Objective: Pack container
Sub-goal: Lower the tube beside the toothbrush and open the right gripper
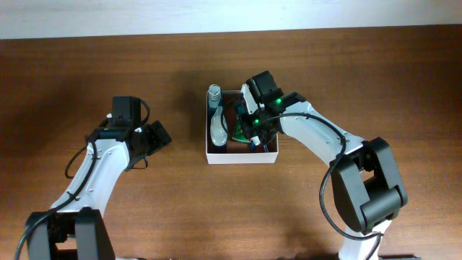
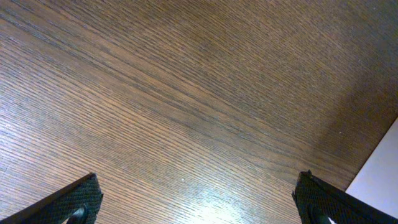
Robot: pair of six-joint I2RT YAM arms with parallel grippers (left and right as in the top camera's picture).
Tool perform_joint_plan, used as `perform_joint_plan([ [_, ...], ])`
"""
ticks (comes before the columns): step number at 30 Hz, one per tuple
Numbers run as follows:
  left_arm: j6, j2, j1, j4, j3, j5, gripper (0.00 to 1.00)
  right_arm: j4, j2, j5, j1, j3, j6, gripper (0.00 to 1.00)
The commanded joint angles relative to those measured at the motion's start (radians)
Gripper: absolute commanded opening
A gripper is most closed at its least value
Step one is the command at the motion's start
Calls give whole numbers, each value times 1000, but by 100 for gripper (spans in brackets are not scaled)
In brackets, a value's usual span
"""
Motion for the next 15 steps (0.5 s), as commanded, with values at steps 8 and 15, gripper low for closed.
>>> perform_joint_plan([
  [8, 5, 3, 2, -1, -3, -6, 100, -1, 12, -16, 6, 11, 5, 39],
  [15, 5, 3, 2, -1, -3, -6, 100, -64, -110, -16, 3, 62, 4, 42],
])
